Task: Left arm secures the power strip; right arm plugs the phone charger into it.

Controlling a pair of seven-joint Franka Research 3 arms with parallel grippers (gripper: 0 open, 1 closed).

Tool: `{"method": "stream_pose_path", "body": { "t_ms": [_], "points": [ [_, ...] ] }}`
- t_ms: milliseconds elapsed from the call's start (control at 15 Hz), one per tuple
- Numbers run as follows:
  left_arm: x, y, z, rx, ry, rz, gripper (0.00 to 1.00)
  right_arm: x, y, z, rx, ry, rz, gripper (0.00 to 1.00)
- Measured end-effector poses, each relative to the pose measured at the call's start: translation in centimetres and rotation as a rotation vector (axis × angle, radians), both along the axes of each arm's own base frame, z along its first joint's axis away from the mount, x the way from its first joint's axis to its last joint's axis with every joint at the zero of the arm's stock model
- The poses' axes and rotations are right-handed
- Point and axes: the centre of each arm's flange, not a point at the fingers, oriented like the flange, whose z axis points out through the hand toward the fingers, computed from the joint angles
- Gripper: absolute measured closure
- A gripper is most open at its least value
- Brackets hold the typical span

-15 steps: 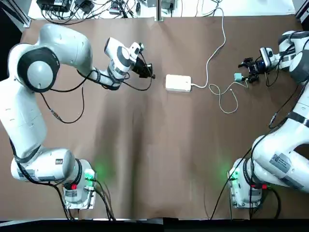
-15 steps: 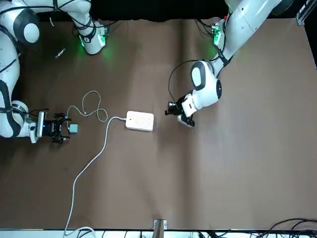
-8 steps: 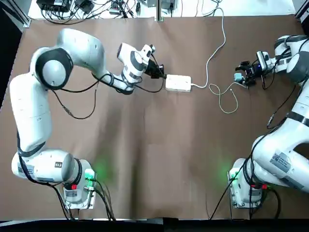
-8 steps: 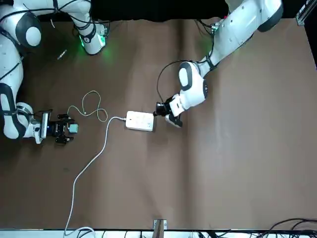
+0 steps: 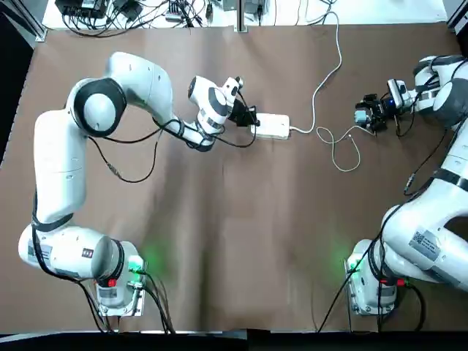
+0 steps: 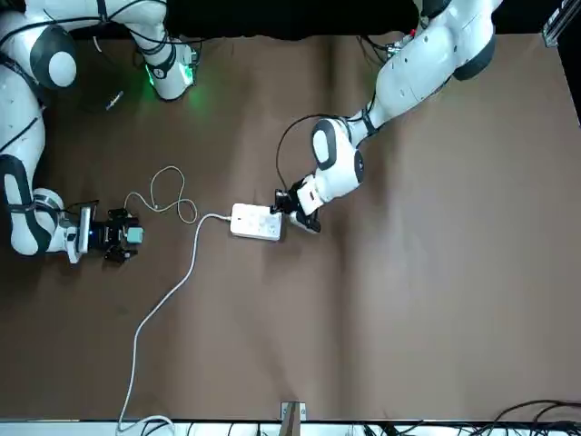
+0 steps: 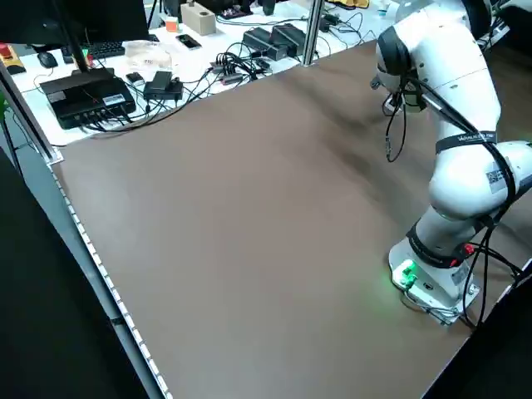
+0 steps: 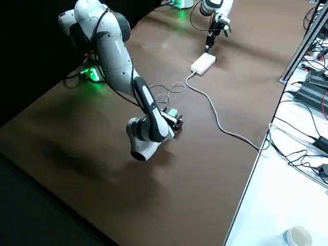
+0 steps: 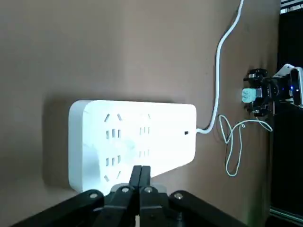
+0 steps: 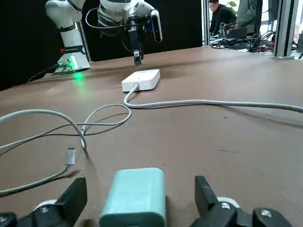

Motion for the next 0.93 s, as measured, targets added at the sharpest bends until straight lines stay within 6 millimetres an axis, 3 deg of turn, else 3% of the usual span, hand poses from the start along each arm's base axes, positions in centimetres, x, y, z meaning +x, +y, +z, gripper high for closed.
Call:
{"method": "stream_pose_path", "body": {
  "t_ms": [600,733,933],
  "points": [
    [0.9,0.9,-0.9,0.017,-0.04,-0.012,0.99,-1.1,-1.4,-0.3,0.019,0.004,-0.021,0.01],
    [0.6,0.7,-1.0,0.018,-0.041,-0.019,0.99,-1.1,-1.3,-0.3,0.022,-0.007,-0.017,0.17],
    [0.3,0.5,-1.4,0.026,-0.042,-0.019,0.99,-0.9,-1.1,-0.3,0.021,-0.014,-0.012,0.24]
  ]
}}
